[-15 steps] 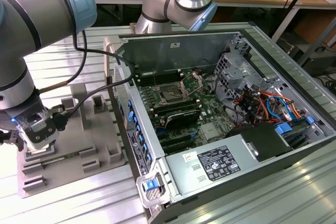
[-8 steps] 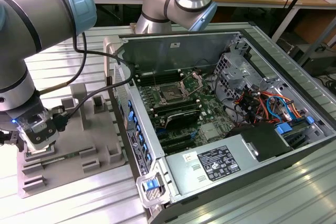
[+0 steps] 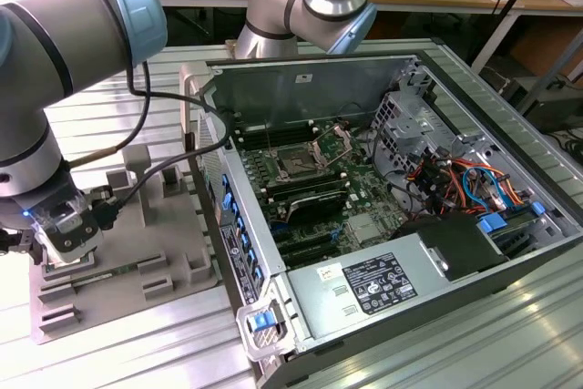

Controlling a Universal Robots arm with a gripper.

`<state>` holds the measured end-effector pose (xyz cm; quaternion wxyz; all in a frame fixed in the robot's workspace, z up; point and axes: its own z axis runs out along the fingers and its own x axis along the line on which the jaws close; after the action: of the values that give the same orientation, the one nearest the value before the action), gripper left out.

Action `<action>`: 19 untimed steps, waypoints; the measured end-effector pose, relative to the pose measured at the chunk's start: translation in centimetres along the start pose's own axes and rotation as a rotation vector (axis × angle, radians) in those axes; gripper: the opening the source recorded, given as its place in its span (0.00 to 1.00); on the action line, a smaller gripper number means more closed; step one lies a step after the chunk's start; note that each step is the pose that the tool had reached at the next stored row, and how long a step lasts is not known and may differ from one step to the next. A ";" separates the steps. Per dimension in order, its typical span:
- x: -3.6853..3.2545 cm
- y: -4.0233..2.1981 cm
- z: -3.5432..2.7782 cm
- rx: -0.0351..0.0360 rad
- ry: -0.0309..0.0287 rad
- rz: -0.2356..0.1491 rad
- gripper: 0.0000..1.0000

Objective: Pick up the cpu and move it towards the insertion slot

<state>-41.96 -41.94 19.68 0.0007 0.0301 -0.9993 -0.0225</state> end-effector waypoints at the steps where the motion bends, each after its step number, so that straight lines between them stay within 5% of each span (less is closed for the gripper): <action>1: 0.00 0.01 0.05 -0.0010 0.0000 0.000 0.66; 19: 0.11 0.00 0.62 -0.0057 -0.0002 -0.002 0.66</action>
<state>-42.07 -41.92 19.06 0.0007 0.0311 -0.9992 -0.0254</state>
